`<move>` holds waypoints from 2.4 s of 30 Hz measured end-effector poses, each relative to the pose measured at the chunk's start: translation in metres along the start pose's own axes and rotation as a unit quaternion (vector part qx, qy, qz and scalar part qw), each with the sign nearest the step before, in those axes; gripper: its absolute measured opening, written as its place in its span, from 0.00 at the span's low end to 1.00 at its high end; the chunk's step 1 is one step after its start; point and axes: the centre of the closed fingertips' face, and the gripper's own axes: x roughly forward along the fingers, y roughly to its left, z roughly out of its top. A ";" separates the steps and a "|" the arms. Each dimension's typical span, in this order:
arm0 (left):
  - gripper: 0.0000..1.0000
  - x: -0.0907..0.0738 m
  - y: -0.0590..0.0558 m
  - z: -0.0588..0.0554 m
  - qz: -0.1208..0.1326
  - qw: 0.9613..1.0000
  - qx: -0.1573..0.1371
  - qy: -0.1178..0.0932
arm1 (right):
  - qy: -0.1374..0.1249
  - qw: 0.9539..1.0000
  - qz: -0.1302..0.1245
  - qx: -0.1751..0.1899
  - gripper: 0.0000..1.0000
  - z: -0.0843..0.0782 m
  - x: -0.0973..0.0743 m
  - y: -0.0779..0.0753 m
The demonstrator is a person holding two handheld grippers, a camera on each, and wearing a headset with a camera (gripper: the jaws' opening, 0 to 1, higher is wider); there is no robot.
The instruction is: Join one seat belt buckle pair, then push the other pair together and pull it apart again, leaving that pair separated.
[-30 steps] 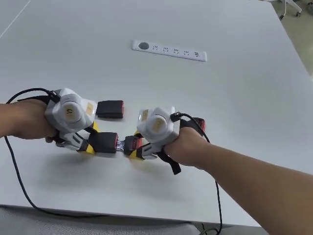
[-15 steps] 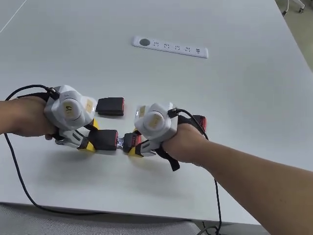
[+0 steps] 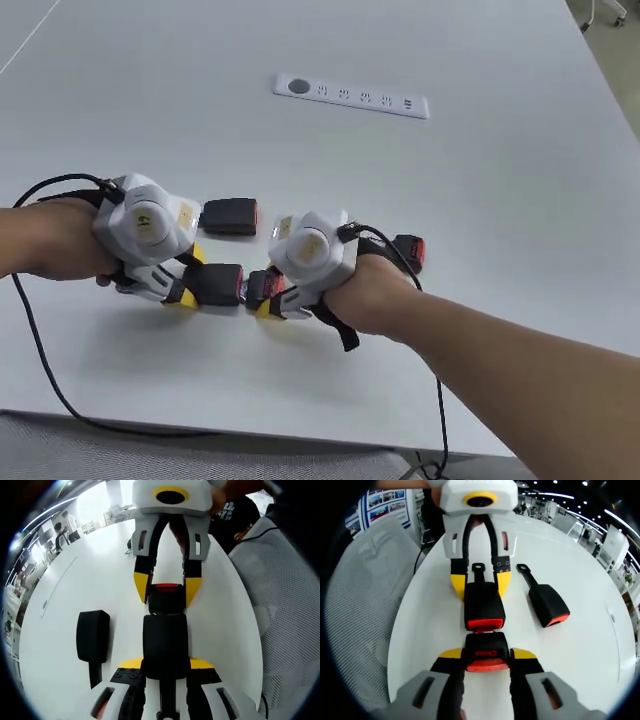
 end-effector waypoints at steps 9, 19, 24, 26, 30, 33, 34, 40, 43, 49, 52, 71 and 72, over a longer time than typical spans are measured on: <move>0.31 0.001 0.000 0.000 0.002 1.000 -0.007 -0.003 | 0.003 1.000 -0.004 0.002 0.34 -0.001 0.000 0.000; 0.31 0.000 0.001 0.000 0.003 1.000 -0.003 -0.003 | 0.011 1.000 -0.002 -0.007 0.34 -0.003 0.000 -0.001; 0.31 0.000 0.001 -0.001 0.000 1.000 0.002 0.004 | 0.010 1.000 0.001 -0.005 0.34 -0.004 -0.001 -0.001; 0.31 -0.001 0.001 -0.001 0.001 1.000 0.001 0.005 | 0.009 1.000 0.002 -0.005 0.34 -0.004 -0.001 -0.001; 0.31 -0.001 0.001 -0.001 0.006 1.000 -0.004 0.004 | 0.007 1.000 0.002 -0.004 0.34 -0.005 -0.001 -0.001; 0.31 -0.001 0.001 -0.002 0.006 1.000 -0.004 0.004 | 0.002 1.000 0.004 0.000 0.34 -0.005 -0.001 -0.001; 0.31 -0.001 0.001 -0.002 0.005 1.000 -0.003 0.003 | 0.001 1.000 0.004 -0.001 0.34 -0.005 -0.001 -0.001; 0.31 -0.001 0.001 -0.002 0.008 1.000 0.003 -0.001 | 0.006 1.000 0.004 0.001 0.34 -0.005 -0.001 0.000; 0.31 -0.001 0.001 -0.002 0.010 1.000 0.004 -0.001 | 0.007 1.000 0.003 0.000 0.34 -0.006 0.000 -0.001; 0.31 -0.001 0.002 -0.003 0.012 1.000 0.000 0.000 | -0.003 1.000 0.006 0.002 0.34 -0.005 0.000 -0.001; 0.31 -0.001 0.002 -0.003 0.013 1.000 -0.004 0.000 | -0.007 1.000 0.005 0.003 0.34 -0.005 -0.001 -0.001; 0.33 -0.003 0.001 -0.003 0.025 0.999 -0.019 0.007 | -0.002 1.000 -0.008 0.004 0.36 -0.003 0.000 -0.001; 0.33 -0.003 0.001 -0.003 0.025 0.999 -0.024 0.007 | -0.003 1.000 -0.008 0.005 0.36 -0.003 0.000 -0.002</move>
